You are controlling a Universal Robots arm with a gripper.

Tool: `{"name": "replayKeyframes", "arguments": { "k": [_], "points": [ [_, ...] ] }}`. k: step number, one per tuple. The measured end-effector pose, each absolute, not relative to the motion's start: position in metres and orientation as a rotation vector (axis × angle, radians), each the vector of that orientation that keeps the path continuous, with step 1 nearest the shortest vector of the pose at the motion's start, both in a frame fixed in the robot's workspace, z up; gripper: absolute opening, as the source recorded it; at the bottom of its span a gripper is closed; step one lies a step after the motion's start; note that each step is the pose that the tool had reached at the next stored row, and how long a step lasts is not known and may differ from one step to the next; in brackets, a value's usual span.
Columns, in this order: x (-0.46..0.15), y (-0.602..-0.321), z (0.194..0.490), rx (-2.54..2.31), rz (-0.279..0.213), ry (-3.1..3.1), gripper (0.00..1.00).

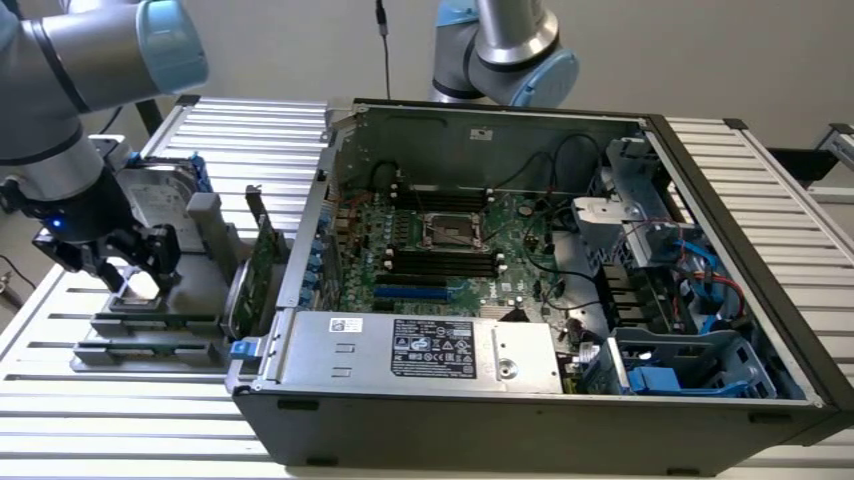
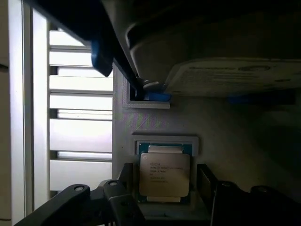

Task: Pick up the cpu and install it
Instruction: 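Pick up the cpu and move it towards the insertion slot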

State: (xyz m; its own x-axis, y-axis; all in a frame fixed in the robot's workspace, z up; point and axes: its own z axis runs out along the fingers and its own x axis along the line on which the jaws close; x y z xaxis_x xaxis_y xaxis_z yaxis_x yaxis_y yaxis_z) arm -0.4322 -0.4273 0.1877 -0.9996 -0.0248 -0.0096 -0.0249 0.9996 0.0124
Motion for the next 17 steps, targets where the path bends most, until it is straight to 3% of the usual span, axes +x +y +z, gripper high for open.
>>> {"name": "replayKeyframes", "arguments": {
  "k": [17],
  "points": [
    [-0.4322,-0.4271,0.1859,-0.035,0.018,3.132,0.64]
  ]
}}
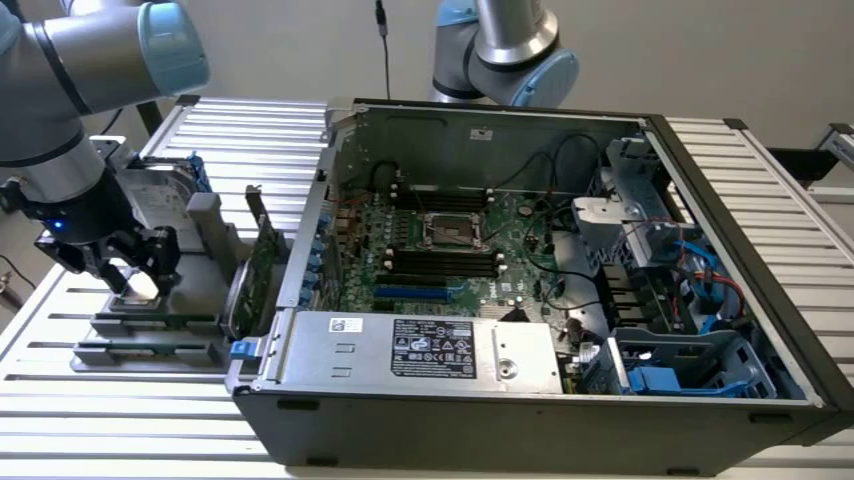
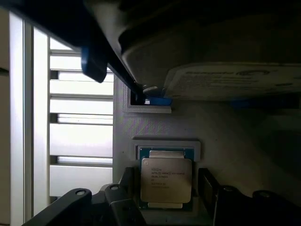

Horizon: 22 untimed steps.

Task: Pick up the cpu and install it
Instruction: 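Pick up the cpu and move it towards the insertion slot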

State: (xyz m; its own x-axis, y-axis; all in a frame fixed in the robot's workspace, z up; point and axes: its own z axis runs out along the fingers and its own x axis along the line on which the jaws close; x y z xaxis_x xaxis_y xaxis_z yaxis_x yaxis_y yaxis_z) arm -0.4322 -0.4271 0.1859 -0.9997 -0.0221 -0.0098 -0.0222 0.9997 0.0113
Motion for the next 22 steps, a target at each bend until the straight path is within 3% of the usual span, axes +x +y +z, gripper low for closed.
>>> {"name": "replayKeyframes", "arguments": {
  "k": [1,2,22],
  "points": [
    [-0.432,-0.427,0.186,-0.035,0.018,3.132,0.64],
    [-0.432,-0.427,0.186,-0.035,0.018,3.132,0.56],
    [-0.430,-0.427,0.209,-0.035,0.018,3.134,0.55]
  ]
}}
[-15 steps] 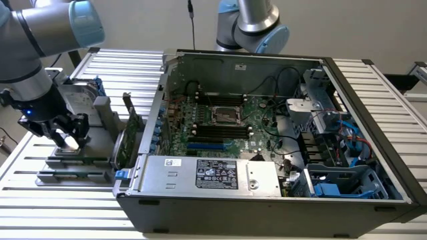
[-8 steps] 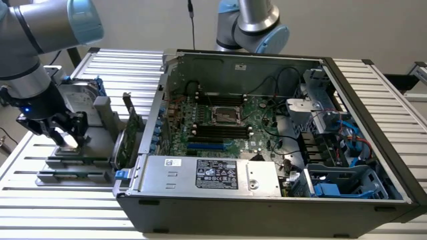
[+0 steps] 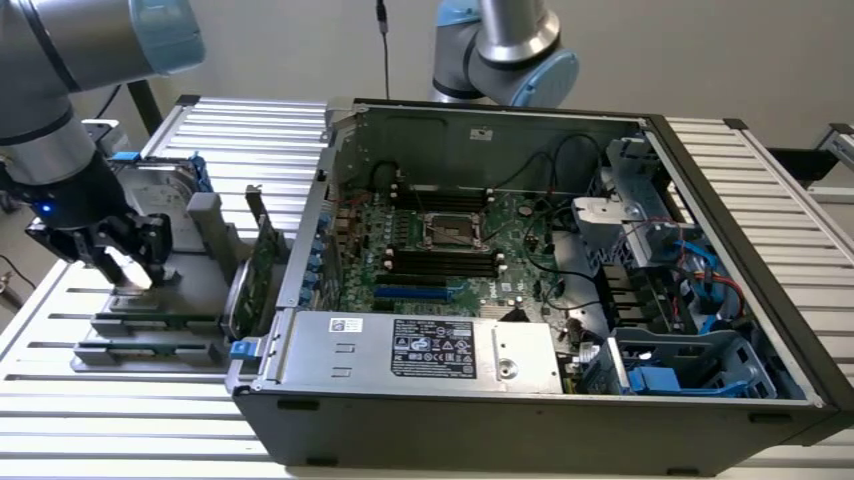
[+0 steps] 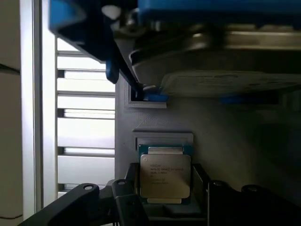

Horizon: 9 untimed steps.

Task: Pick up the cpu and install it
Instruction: 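Pick up the cpu and move it towards the insertion slot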

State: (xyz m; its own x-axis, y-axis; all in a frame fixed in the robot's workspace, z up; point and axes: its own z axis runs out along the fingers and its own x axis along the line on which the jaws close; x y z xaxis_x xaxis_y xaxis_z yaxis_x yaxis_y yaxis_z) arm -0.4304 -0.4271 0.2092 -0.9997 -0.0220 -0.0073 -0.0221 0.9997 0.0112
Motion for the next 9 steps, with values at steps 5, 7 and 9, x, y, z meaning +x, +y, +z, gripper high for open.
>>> {"name": "replayKeyframes", "arguments": {
  "k": [5,7,9],
  "points": [
    [-0.428,-0.427,0.229,-0.035,0.018,3.137,0.55],
    [-0.427,-0.427,0.238,-0.035,0.018,3.139,0.55],
    [-0.425,-0.427,0.247,-0.035,0.018,3.141,0.55]
  ]
}}
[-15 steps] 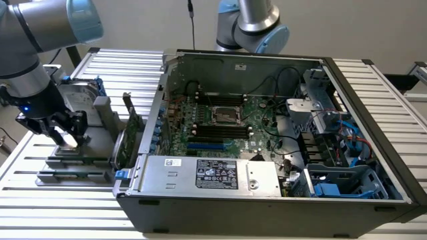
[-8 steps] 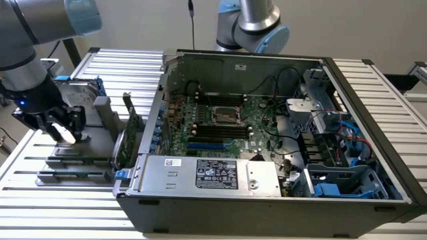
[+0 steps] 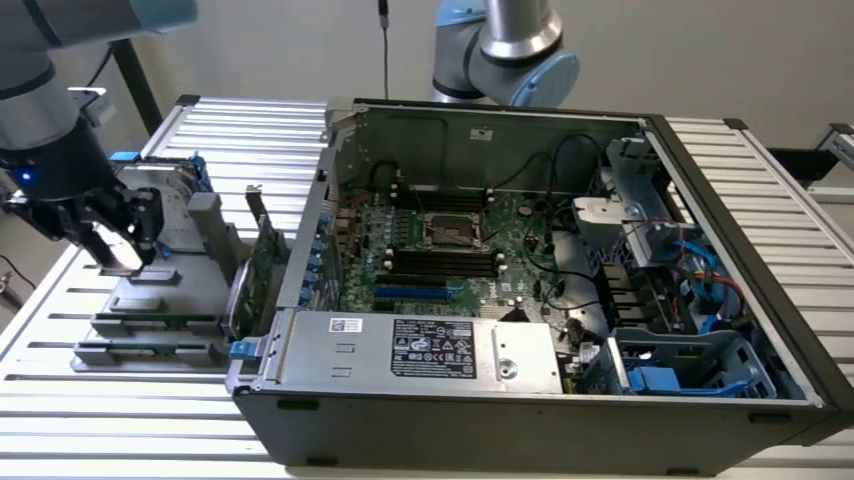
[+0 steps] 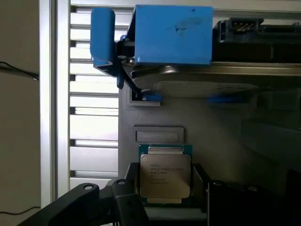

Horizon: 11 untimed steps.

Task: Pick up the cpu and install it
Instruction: 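Pick up the cpu and move it towards the insertion slot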

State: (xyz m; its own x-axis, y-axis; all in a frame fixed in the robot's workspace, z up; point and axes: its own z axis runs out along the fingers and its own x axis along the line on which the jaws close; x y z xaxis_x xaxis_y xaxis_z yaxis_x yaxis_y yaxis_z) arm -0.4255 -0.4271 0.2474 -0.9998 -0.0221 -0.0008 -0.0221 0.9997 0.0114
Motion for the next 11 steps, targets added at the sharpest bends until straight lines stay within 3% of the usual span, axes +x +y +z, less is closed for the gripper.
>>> {"name": "replayKeyframes", "arguments": {
  "k": [11],
  "points": [
    [-0.414,-0.427,0.297,-0.035,0.018,3.144,0.55]
  ]
}}
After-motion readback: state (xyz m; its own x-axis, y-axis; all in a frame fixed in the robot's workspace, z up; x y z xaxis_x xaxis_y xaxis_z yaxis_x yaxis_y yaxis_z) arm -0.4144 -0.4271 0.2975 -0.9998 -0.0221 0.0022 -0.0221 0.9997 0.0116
